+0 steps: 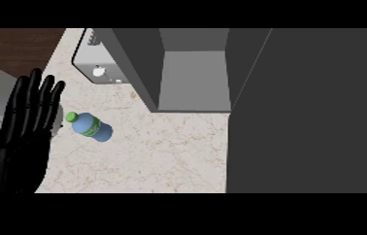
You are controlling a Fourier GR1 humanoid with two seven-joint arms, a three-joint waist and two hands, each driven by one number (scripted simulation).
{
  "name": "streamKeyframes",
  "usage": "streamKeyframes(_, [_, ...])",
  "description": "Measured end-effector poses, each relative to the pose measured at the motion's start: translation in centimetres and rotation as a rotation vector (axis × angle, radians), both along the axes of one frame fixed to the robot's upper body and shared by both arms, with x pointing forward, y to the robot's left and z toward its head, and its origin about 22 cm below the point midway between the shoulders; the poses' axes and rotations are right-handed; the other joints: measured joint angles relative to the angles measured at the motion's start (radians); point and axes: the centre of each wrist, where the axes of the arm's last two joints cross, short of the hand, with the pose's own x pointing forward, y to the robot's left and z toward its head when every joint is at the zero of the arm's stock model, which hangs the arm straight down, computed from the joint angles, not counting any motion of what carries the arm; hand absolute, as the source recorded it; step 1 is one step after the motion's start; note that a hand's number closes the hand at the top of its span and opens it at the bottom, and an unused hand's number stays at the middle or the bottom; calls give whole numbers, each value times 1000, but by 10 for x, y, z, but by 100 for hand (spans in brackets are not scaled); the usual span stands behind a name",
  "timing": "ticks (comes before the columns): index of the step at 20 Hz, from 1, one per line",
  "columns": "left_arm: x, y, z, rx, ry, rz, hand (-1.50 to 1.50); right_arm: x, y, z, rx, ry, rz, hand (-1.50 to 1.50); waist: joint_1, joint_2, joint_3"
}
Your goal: Pick up the bottled water, place it into the cabinet and close the cabinet
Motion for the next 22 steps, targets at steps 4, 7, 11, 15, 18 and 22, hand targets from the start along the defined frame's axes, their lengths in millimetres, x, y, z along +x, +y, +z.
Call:
streamKeyframes(4, [7,24,4,12,-15,102,-150,-10,-5,-6,9,16,-4,-150,-13,-5,-20])
streamKeyframes(7, [17,46,6,-32,-3,203,-150,-25,-6,-5,10,45,41,-150,-21,-7,-27])
streamKeyframes(11, [14,56,4,-136,80,256,-150,-51,1,-1,25,112,189,-150,-23,-11,-30])
streamKeyframes(15, [6,66,16,-166,121,285,-150,-82,4,10,28,135,252,-150,-24,-11,-31])
streamKeyframes(18, [1,68,21,-175,149,311,-150,-96,9,9,35,152,275,-150,-24,-11,-31])
streamKeyframes(22, [-3,72,16,-140,199,359,-150,-108,9,8,28,181,286,-150,-26,-11,-32])
